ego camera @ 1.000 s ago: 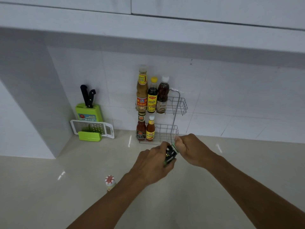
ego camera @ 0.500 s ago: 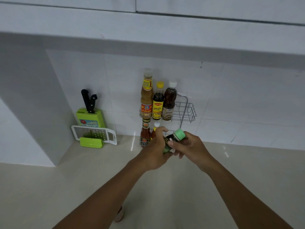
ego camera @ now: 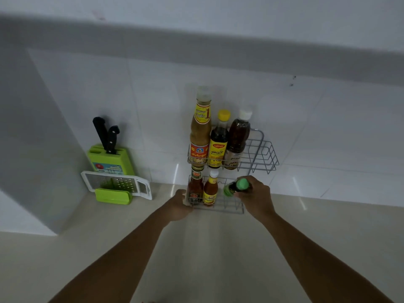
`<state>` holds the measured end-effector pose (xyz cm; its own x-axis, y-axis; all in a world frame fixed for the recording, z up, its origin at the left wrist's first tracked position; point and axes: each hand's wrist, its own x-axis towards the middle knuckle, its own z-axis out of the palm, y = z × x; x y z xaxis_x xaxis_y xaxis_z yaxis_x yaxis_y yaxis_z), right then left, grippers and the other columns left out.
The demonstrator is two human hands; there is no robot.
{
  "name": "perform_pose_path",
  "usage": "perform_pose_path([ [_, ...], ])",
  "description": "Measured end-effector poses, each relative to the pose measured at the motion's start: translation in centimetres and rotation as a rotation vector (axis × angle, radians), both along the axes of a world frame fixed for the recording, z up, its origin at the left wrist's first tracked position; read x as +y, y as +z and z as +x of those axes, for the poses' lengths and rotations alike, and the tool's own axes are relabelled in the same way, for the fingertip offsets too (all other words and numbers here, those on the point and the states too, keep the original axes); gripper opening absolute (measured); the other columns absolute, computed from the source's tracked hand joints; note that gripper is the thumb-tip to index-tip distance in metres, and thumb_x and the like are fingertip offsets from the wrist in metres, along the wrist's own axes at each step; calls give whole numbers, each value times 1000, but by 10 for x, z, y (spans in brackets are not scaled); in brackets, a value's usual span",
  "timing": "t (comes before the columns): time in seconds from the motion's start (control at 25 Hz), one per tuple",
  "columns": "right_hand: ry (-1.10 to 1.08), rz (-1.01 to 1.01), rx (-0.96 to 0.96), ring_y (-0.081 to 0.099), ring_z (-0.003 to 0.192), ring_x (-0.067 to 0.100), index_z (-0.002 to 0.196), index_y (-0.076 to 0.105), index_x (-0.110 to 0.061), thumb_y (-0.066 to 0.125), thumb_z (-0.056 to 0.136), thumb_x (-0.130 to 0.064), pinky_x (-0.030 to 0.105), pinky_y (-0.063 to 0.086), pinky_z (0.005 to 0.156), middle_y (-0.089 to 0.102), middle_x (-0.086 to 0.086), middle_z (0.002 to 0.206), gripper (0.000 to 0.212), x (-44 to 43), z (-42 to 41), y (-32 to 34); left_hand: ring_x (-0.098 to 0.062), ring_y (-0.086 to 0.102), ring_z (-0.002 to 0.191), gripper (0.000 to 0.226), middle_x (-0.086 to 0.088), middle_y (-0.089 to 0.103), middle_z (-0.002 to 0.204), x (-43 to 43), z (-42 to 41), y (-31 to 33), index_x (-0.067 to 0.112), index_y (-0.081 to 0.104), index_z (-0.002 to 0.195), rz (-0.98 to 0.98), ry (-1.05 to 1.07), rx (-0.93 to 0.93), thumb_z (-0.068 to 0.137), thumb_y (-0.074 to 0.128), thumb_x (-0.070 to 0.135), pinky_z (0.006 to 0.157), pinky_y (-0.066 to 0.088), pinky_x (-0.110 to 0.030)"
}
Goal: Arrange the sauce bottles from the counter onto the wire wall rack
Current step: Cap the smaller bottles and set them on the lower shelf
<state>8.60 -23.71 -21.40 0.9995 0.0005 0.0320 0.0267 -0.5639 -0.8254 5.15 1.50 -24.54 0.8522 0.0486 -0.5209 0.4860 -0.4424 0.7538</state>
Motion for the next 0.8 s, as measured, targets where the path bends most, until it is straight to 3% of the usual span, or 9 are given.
perform_pose_path([
  [0.08, 45, -80, 45, 64, 74, 16, 98, 64, -26, 75, 80, 1, 5, 47, 50, 69, 2, 93, 34, 5, 21, -13, -31, 37, 140, 87, -12, 32, 157, -5, 6, -2, 14, 18, 153, -18, -1, 8, 82, 67, 15, 108, 44, -41],
  [0.2, 103, -194, 120, 66, 66, 17, 98, 62, -31, 75, 81, -6, 16, 48, 47, 71, 2, 91, 33, 10, 45, -28, -26, 42, 135, 62, -10, 46, 145, -16, 11, 1, 11, 34, 147, -67, -16, -45, 89, 48, -5, 103, 36, -28],
  [0.32, 203, -295, 169, 67, 85, 22, 110, 64, -20, 79, 79, -9, 24, 50, 64, 68, 4, 100, 37, 16, 61, -38, -19, 44, 128, 59, 5, 47, 136, -17, 12, -2, 13, 39, 145, -91, 3, -78, 91, 37, -10, 103, 36, -28],
  [0.4, 238, -332, 187, 65, 93, 24, 117, 63, -15, 81, 78, -11, 27, 49, 70, 65, 4, 102, 43, 20, 65, -41, -21, 49, 124, 61, -4, 49, 145, -11, 15, -11, 15, 42, 145, -84, 29, -99, 89, 36, -7, 106, 40, -35],
  [0.52, 264, -383, 172, 64, 91, 23, 119, 62, -15, 79, 79, -12, 25, 47, 66, 67, 6, 104, 43, 24, 65, -49, -18, 51, 117, 61, -6, 51, 145, -8, 17, -16, 19, 43, 145, -89, 43, -102, 89, 36, -4, 103, 43, -35],
  [0.68, 233, -359, 218, 62, 76, 21, 126, 57, -17, 74, 85, -9, 19, 42, 48, 65, 8, 100, 45, 26, 64, -60, -21, 48, 129, 63, 0, 49, 144, -8, 14, -18, 21, 39, 148, -118, 55, -89, 90, 34, -5, 107, 41, -36],
  [0.8, 203, -332, 241, 64, 91, 24, 126, 59, -15, 77, 83, -11, 22, 46, 62, 66, 8, 104, 48, 23, 63, -62, -9, 39, 125, 67, 0, 45, 145, -3, 14, -25, 17, 33, 150, -162, 65, -62, 90, 31, -12, 92, 42, -22],
])
